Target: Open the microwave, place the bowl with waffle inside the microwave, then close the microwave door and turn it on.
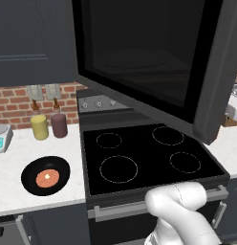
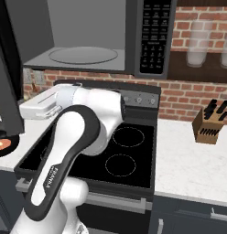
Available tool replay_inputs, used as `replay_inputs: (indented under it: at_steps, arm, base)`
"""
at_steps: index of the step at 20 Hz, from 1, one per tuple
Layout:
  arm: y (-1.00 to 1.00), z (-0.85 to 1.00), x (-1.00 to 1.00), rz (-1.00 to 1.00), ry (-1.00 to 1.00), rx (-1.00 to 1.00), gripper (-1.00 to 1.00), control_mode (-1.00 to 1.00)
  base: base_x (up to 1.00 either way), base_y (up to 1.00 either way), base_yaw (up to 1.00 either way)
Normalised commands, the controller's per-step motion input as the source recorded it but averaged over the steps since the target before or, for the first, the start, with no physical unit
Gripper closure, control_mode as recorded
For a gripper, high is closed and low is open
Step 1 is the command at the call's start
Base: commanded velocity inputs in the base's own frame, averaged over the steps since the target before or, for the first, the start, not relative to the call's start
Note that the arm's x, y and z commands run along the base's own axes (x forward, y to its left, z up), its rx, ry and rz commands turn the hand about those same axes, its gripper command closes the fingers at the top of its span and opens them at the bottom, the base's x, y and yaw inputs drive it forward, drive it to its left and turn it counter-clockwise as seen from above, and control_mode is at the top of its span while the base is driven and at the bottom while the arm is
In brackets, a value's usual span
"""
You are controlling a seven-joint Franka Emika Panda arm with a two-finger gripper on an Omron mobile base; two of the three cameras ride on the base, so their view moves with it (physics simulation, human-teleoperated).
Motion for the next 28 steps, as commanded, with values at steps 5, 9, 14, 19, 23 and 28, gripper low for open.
replay_inputs:
  at_steps: [5,9,14,19,23,28]
  arm:
    - [0.81,0.0,-0.42,0.02,0.01,0.01,-1.0,-1.0]
    - [0.95,0.0,-0.21,0.0,0.03,0.0,-1.0,-1.0]
    - [1.0,0.0,-0.06,-0.02,0.03,0.0,-1.0,-1.0]
    - [0.85,0.0,0.03,-0.01,0.04,0.0,-1.0,-1.0]
    - [0.36,0.0,0.03,0.0,0.02,0.0,-1.0,-1.0]
    - [0.38,0.0,0.11,0.0,0.0,-0.01,-1.0,-1.0]
  base:
    - [0.0,0.0,0.0]
    - [0.0,0.0,0.0]
    - [0.0,0.0,0.0]
    - [0.0,0.0,0.0]
    - [0.0,0.0,0.0]
    - [0.0,0.0,0.0]
